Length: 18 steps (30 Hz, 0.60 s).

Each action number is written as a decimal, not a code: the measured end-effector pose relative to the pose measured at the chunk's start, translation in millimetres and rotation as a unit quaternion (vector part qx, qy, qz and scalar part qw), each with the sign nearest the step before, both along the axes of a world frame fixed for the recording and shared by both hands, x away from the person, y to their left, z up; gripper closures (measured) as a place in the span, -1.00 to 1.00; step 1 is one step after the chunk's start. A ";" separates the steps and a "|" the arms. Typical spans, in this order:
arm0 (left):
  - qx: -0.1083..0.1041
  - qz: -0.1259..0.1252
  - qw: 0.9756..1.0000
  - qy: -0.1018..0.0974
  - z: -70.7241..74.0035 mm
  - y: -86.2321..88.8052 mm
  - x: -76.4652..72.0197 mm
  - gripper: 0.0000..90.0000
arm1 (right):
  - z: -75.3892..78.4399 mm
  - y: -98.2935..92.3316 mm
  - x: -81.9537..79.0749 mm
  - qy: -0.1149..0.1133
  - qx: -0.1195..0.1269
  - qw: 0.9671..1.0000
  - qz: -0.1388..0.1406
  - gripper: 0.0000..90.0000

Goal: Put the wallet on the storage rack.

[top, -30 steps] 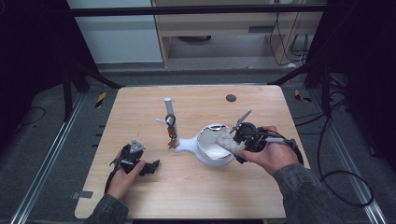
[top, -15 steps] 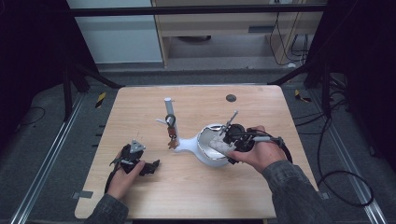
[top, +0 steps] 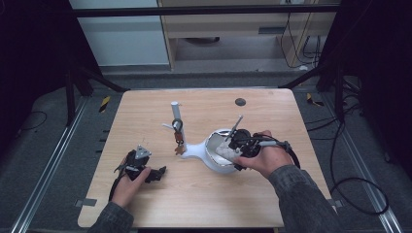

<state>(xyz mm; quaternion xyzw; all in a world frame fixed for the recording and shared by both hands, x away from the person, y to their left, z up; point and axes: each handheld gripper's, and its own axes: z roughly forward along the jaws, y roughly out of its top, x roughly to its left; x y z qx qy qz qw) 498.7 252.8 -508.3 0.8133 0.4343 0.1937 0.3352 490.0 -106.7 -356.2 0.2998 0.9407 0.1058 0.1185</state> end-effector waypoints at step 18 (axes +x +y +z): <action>0.000 0.000 1.000 0.000 0.0 0.0 0.0 -0.98 | -4.6 8.5 8.3 0.010 -0.016 1.000 0.001 -0.31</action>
